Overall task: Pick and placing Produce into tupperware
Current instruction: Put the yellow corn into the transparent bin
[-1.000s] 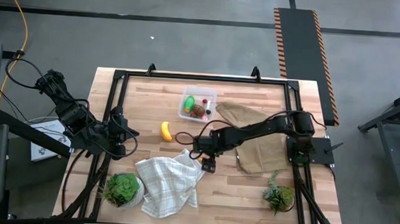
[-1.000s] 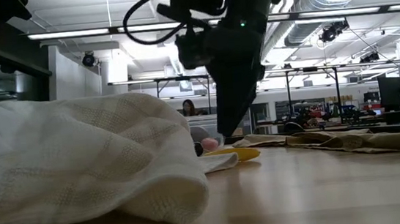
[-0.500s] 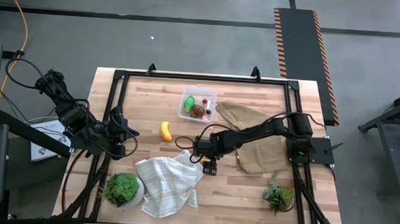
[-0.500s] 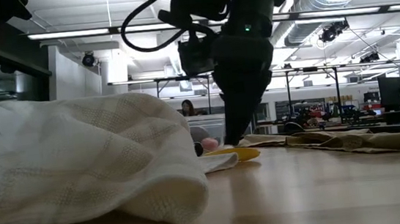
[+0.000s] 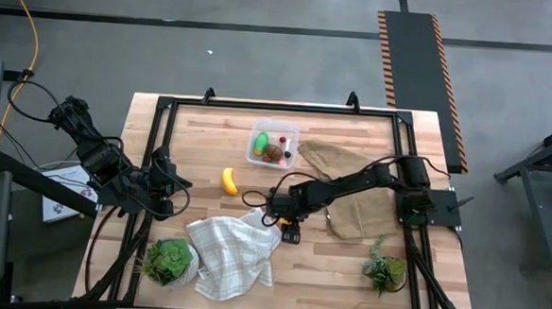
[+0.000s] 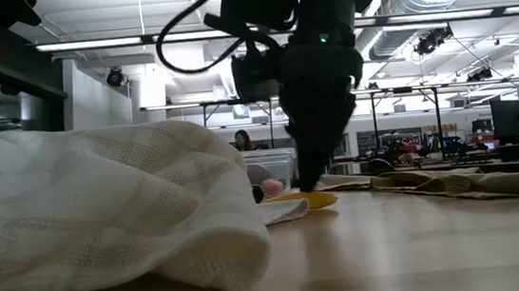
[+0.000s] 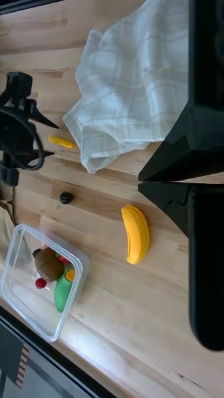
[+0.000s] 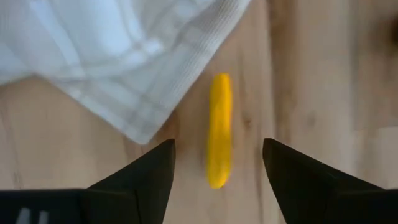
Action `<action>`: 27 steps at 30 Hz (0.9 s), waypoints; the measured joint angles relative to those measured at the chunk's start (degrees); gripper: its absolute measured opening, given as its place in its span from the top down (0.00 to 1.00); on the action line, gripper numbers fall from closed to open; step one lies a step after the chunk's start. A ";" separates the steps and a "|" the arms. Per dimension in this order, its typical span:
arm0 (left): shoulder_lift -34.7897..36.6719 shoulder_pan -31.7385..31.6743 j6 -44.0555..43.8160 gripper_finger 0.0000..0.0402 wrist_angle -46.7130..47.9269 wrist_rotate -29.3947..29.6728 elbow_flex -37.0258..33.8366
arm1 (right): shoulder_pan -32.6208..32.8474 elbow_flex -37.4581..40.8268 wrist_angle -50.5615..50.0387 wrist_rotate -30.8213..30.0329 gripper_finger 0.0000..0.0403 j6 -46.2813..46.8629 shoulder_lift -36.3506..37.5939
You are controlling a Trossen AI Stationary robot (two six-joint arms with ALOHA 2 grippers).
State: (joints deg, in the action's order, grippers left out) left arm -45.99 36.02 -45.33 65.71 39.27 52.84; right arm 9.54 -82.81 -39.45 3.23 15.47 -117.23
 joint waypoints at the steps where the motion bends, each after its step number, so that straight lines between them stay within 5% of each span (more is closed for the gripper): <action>1: -0.01 -0.01 0.01 0.99 0.01 -0.01 0.00 | 0.10 0.00 -0.22 0.86 0.42 -0.31 -0.36; 27: 0.01 -0.01 0.00 0.99 0.04 0.00 0.01 | 0.22 0.00 -0.69 -3.44 0.42 0.56 -1.09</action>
State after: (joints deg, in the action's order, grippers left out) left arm -45.98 36.01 -45.33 65.75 39.27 52.85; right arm 9.76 -82.81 -40.14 -0.21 16.03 -118.32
